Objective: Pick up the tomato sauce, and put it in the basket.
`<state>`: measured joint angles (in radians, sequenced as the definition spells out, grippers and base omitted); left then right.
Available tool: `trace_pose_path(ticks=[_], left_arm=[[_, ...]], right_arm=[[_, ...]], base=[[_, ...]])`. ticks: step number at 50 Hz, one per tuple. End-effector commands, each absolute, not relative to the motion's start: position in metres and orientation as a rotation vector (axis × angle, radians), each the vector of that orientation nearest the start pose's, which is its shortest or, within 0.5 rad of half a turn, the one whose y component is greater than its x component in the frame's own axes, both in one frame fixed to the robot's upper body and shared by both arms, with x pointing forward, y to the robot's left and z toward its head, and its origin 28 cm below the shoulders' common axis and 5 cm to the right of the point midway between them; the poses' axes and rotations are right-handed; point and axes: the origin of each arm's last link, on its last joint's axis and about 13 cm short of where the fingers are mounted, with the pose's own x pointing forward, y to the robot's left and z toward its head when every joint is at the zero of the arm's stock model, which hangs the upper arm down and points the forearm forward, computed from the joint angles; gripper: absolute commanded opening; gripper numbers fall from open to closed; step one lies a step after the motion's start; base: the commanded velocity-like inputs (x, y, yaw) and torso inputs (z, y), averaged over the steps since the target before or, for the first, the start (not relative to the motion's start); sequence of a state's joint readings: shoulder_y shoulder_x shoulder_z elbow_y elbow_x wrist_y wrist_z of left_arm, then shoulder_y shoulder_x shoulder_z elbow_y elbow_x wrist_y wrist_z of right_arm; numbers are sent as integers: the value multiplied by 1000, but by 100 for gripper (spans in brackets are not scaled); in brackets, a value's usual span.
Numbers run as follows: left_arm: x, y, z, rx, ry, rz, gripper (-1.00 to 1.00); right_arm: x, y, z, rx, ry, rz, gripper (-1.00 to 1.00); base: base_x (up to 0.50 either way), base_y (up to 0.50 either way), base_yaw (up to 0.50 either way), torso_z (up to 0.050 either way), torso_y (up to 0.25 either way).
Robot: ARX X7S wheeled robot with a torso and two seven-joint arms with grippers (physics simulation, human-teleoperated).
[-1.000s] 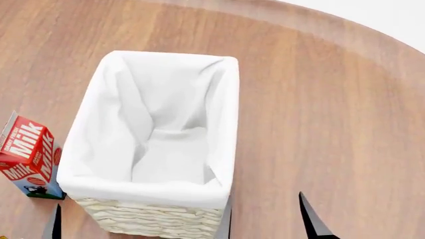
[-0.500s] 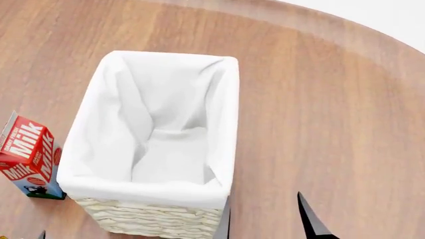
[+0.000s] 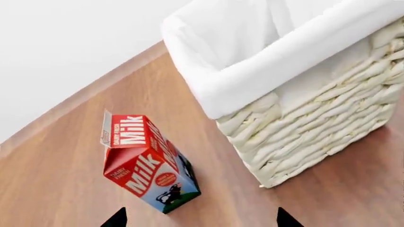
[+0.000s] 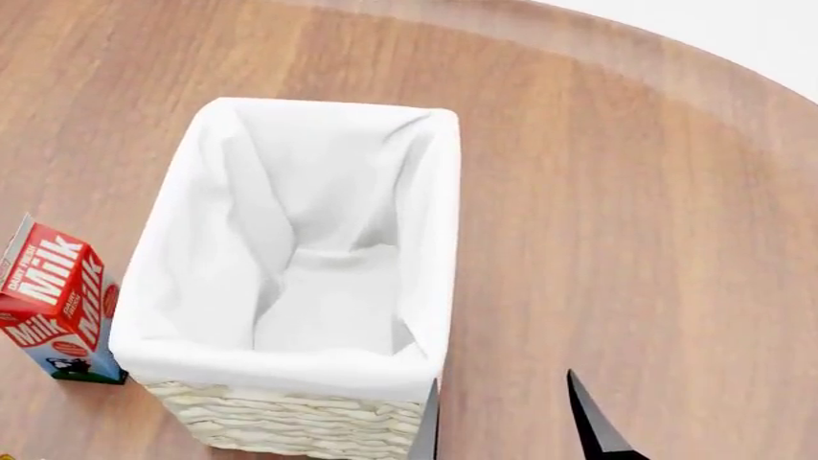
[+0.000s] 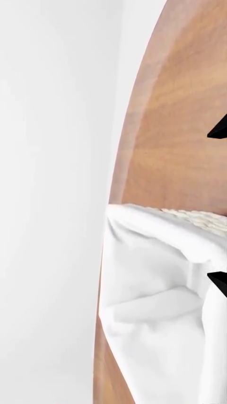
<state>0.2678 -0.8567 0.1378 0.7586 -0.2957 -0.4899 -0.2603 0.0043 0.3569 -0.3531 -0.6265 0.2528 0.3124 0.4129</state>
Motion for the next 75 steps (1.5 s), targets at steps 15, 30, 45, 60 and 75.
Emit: trace_pose_path(ticks=[15, 30, 45, 60, 75], left_arm=[[136, 302, 89, 320, 443, -249, 100], [127, 305, 75, 312, 599, -218, 100], [120, 305, 74, 310, 693, -227, 100], [107, 303, 78, 323, 725, -257, 100], [90, 306, 69, 313, 733, -294, 100]], right_arm=[[181, -79, 110, -36, -222, 94, 100], [181, -79, 110, -38, -220, 94, 100], [181, -79, 110, -37, -220, 93, 100], [182, -80, 109, -37, -218, 90, 100], [181, -80, 110, -37, -223, 90, 100]], base=[[0, 0, 0, 0, 0], [0, 0, 0, 0, 0], [0, 0, 0, 0, 0], [0, 0, 0, 0, 0], [0, 0, 0, 0, 0]])
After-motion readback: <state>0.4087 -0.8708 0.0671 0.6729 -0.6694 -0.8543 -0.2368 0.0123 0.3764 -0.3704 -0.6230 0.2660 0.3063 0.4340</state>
